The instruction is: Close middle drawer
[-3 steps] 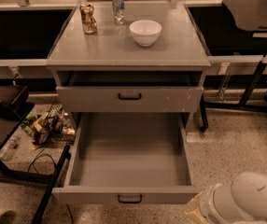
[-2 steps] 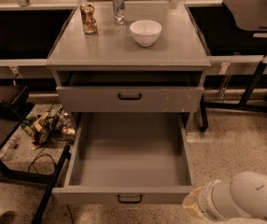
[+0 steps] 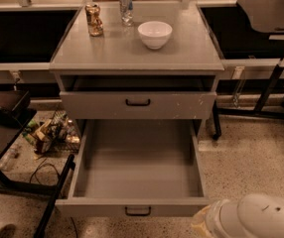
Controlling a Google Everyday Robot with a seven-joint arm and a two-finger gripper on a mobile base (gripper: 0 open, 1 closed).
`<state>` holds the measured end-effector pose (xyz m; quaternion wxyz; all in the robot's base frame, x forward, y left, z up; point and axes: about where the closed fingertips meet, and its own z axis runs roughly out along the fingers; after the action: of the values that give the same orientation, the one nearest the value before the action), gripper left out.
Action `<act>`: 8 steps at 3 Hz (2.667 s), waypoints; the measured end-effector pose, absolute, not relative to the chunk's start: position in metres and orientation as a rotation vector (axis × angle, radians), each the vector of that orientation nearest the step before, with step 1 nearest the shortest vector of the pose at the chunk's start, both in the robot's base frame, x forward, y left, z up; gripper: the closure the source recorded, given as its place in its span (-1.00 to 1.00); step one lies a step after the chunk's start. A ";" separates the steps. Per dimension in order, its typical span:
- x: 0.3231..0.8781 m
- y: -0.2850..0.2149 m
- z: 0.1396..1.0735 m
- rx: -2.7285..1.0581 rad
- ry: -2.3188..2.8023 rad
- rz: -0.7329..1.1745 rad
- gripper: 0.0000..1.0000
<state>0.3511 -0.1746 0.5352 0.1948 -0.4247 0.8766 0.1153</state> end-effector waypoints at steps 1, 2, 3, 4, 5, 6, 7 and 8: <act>0.316 -0.178 0.445 -1.182 2.512 0.384 1.00; 0.318 -0.186 0.382 -1.128 2.478 0.390 1.00; 0.346 -0.180 0.337 -1.066 2.387 0.402 1.00; 0.379 -0.163 0.306 -1.036 2.306 0.453 1.00; 0.405 -0.149 0.292 -1.015 2.228 0.500 1.00; 0.427 -0.141 0.293 -1.004 2.153 0.523 1.00; 0.449 -0.137 0.303 -1.014 2.089 0.524 1.00; 0.467 -0.134 0.315 -1.042 2.052 0.516 1.00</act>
Offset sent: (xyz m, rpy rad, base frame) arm -0.0142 -0.0109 -0.2530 0.1245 -0.0771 -0.1043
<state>0.4674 -0.1344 0.3147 0.3818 -0.4083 0.8041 0.2024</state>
